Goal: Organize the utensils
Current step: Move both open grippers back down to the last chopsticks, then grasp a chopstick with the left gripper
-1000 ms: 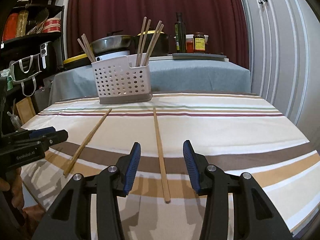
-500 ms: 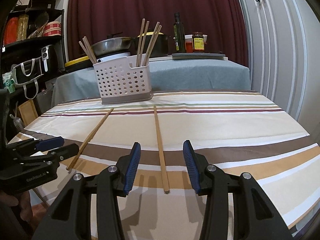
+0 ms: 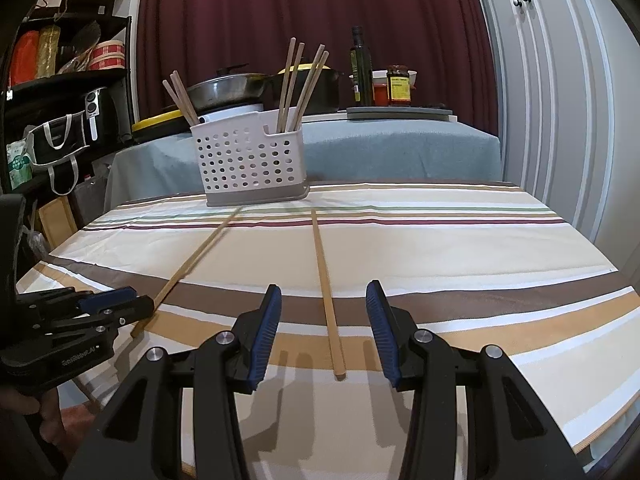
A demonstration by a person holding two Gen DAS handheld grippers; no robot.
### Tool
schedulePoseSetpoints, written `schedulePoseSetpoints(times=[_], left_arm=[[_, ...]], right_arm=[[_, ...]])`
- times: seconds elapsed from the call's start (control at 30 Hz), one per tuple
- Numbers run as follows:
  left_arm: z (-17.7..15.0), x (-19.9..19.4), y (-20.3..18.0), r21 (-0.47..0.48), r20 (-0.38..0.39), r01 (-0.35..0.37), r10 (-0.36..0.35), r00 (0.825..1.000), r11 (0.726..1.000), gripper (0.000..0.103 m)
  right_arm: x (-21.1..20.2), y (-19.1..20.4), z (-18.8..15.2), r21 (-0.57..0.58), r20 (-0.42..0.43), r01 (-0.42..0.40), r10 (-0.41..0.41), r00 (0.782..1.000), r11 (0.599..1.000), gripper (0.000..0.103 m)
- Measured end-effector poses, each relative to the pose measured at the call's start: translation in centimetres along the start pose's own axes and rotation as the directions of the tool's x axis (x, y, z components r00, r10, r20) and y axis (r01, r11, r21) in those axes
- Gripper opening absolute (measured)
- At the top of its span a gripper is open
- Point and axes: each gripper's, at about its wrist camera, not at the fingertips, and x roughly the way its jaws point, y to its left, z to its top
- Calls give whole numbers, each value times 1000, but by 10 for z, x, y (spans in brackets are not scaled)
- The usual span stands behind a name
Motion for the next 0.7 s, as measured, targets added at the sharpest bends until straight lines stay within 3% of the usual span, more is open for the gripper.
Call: schedulePoseSetpoints(times=[0.27,0.5,0.7], left_arm=[[0,-1,7,1,2,3,-3,1000,1000,7],[1,0,18,-9,10,-14,14,1000,1000,6],[1,1,15,20,19,25,-25,1000,1000,6]], right_arm=[[1,1,-3,1,-5,-2,2,1000,1000,41],[7,-1,-9,16,-30,-3,4,1000,1000,37],[10,-2,-12,22,-43,0,1,999,1000,36]])
